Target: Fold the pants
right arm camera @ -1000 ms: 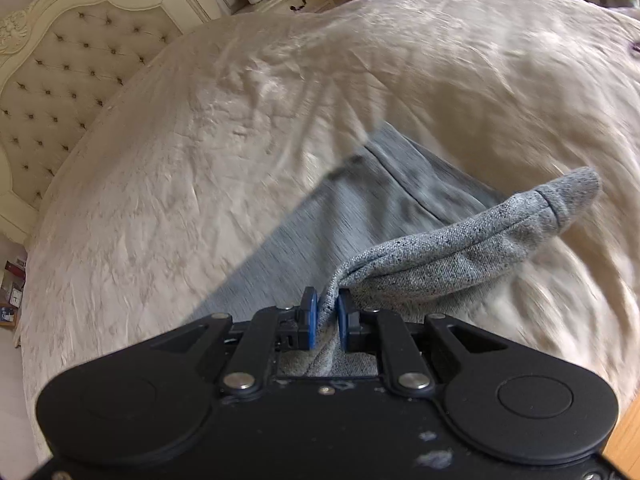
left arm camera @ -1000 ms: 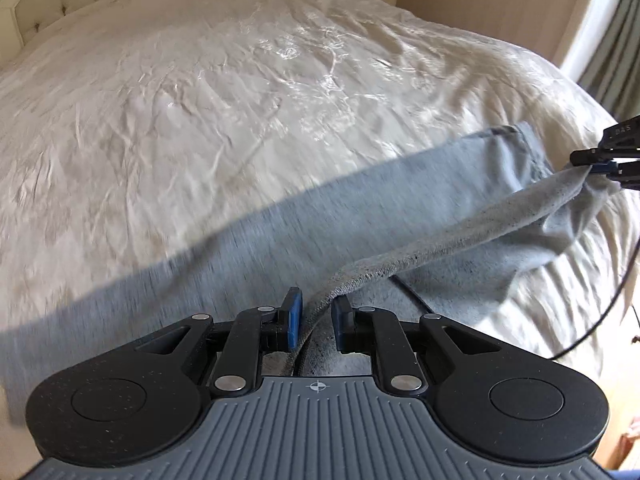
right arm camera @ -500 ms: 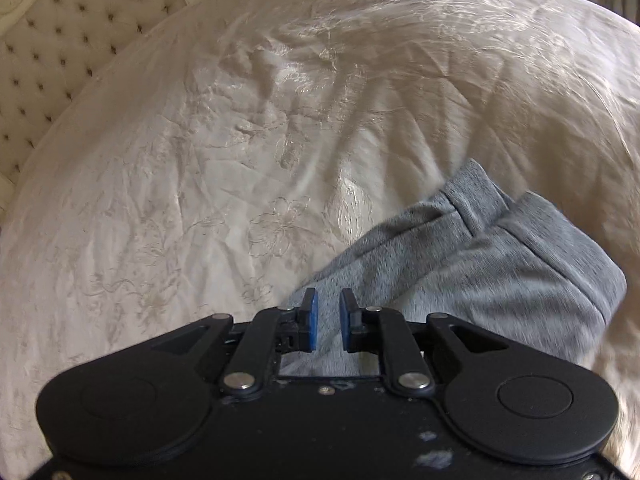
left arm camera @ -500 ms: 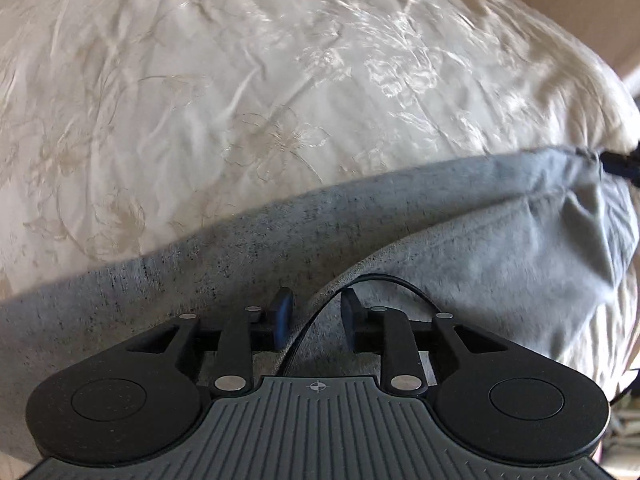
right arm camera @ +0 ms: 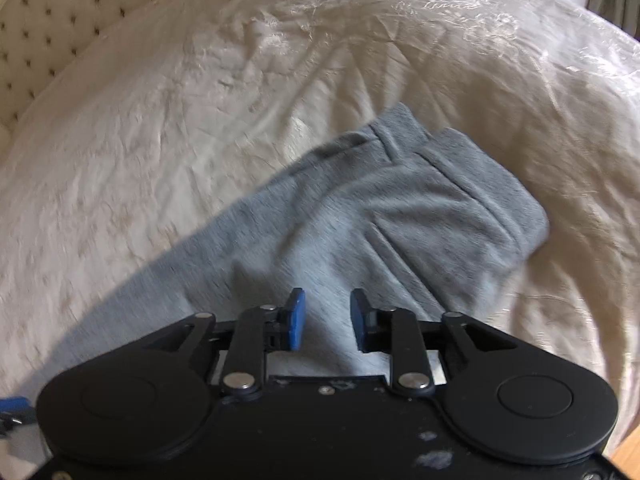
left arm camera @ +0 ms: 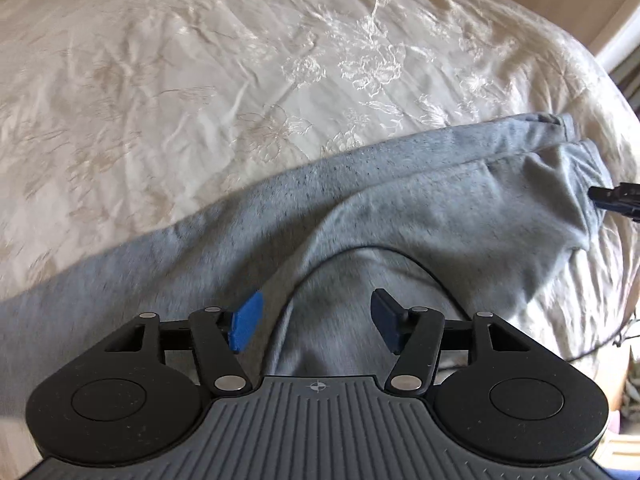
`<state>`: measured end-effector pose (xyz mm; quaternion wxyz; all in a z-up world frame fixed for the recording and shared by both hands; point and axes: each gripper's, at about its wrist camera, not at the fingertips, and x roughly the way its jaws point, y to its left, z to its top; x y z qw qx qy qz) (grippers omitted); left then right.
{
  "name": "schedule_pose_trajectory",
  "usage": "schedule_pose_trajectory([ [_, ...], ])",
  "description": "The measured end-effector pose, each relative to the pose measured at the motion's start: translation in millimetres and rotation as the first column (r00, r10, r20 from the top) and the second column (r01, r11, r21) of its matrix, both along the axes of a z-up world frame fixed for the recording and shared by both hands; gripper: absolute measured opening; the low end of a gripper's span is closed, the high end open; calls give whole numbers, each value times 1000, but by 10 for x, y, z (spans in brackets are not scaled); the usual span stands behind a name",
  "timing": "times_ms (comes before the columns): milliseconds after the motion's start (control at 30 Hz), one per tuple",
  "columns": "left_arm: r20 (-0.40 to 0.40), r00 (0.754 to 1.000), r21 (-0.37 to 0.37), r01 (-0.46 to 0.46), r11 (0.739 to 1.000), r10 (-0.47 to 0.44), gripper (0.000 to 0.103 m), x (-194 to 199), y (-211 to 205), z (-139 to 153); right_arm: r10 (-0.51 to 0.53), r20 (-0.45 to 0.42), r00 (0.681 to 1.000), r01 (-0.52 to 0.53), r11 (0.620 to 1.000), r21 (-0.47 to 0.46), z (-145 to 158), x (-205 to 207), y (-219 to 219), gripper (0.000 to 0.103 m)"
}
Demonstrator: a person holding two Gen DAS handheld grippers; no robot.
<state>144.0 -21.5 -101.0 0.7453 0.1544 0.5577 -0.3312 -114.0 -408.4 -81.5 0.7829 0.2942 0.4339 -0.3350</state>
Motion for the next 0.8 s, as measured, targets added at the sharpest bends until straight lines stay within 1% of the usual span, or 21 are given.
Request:
schedule_pose_trajectory([
  [133, 8, 998, -32, -63, 997, 63, 62, -283, 132, 128, 33, 19, 999, -33, 999, -9, 4, -34, -16, 32],
  [233, 8, 994, -22, -112, 993, 112, 62, -566, 218, 170, 109, 39, 993, -107, 994, -28, 62, 57, 29, 33],
  [333, -14, 985, -9, -169, 985, 169, 62, -852, 333, 156, 199, 80, 977, -198, 980, -23, 120, 186, 146, 36],
  [433, -58, 964, 13, -258, 966, 258, 62, -1153, 515, 126, 308, 115, 944, -307, 951, -25, 160, 329, 327, 36],
  [500, -79, 945, 26, -318, 948, 319, 62, -1323, 662, 113, 372, 133, 919, -372, 928, -30, 193, 410, 459, 38],
  [567, -87, 916, 50, -388, 920, 391, 62, -1516, 841, 98, 434, 156, 887, -436, 900, -24, 220, 468, 600, 39],
  [633, -82, 882, 65, -459, 886, 463, 62, -1680, 1012, 112, 483, 176, 858, -489, 872, -9, 249, 510, 737, 40],
  [667, -80, 861, 67, -498, 865, 502, 62, -1752, 1108, 129, 508, 184, 841, -517, 856, 0, 262, 512, 813, 40],
  [733, -74, 822, 62, -562, 825, 565, 62, -1884, 1275, 189, 550, 196, 812, -564, 826, 17, 304, 491, 982, 40],
  [800, -59, 790, 46, -608, 792, 610, 62, -1980, 1415, 288, 585, 213, 782, -606, 794, 44, 378, 400, 1142, 40],
])
